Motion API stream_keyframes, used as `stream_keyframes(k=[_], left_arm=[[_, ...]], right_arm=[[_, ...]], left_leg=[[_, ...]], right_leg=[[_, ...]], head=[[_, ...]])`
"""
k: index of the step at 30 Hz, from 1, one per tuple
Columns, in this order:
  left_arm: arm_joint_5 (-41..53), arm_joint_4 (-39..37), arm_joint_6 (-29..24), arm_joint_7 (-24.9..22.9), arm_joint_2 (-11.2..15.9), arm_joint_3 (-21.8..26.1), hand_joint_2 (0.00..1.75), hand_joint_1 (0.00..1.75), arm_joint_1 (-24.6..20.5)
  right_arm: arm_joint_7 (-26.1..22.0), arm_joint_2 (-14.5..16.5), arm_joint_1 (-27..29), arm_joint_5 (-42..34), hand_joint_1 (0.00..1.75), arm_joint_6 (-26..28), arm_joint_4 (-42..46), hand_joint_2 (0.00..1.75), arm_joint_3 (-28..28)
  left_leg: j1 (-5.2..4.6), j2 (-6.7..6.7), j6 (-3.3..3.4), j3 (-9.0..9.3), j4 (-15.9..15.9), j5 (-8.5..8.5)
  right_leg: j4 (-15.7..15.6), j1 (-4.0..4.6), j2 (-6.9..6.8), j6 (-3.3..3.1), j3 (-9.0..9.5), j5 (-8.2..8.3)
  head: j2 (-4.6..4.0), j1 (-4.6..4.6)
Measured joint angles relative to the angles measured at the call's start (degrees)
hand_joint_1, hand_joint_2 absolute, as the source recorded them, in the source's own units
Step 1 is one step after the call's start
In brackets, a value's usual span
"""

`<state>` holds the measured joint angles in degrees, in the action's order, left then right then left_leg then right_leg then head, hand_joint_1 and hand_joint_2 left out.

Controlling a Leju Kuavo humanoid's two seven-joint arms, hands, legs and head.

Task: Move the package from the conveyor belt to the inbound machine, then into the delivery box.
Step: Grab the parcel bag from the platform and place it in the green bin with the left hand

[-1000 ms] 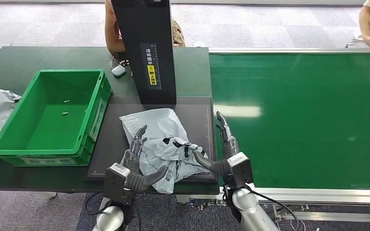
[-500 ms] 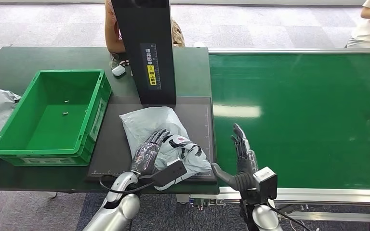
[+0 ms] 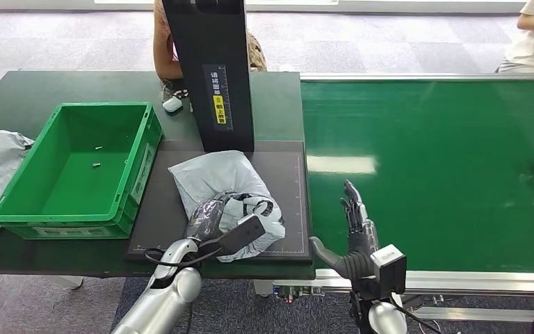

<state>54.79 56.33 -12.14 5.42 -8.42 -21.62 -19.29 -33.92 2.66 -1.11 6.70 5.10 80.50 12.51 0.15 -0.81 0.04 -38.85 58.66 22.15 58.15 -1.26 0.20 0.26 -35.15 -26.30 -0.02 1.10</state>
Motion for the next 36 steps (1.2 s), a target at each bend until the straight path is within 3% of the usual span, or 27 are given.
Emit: stream_keyframes(k=[7,13,18,20,26,36], left_arm=[[-0.4,0.0,-2.6,2.5,0.0,0.7,1.75,1.75,0.2],[-1.0,0.6,-8.5,7.7,0.2,0.7,1.75,1.75,1.7],[7.1,3.6,-23.2,13.1,1.0,0.8,1.75,1.75,5.1],[11.0,6.6,-26.8,16.3,1.1,1.2,1.75,1.75,6.8],[15.4,18.0,-27.7,33.0,-1.4,7.4,1.75,1.75,11.7],[16.7,36.9,-27.9,34.2,-1.8,9.9,1.75,1.75,13.2]], right_arm=[[0.3,0.2,0.6,0.2,0.0,-0.1,1.1,1.75,-0.6],[0.3,0.2,0.9,0.0,0.0,-0.2,1.5,1.75,-1.1],[0.0,0.2,1.2,-0.6,0.0,0.0,1.8,1.75,-1.3],[-0.2,0.2,1.4,-0.9,0.0,0.0,2.0,1.75,-1.5],[-0.2,0.2,1.6,-1.3,0.0,-0.1,3.1,1.75,-2.0],[0.4,1.0,1.4,-1.1,0.0,-1.8,4.1,1.75,-3.4]], left_leg=[[0.0,-0.01,0.06,0.0,0.0,-0.36],[0.0,0.0,0.11,-0.04,0.0,-0.37],[0.0,0.06,0.05,-0.21,0.0,-0.32],[0.0,0.03,0.05,-0.3,0.0,-0.31],[-0.01,0.04,0.06,-0.46,0.0,-0.21],[0.01,0.04,0.06,-0.45,0.0,-0.18]], right_leg=[[0.1,0.0,0.0,-0.29,0.04,0.33],[0.1,0.0,0.01,-0.22,-0.01,0.39],[0.1,0.0,0.05,-0.25,-0.21,0.4],[0.1,0.0,0.04,-0.24,-0.27,0.37],[0.1,-0.01,0.05,-0.24,-0.43,0.32],[0.1,0.0,0.04,-0.27,-0.45,0.29]], head=[[0.0,0.0],[0.0,0.0],[0.0,0.01],[0.0,0.0],[0.0,-0.01],[0.0,0.01]])
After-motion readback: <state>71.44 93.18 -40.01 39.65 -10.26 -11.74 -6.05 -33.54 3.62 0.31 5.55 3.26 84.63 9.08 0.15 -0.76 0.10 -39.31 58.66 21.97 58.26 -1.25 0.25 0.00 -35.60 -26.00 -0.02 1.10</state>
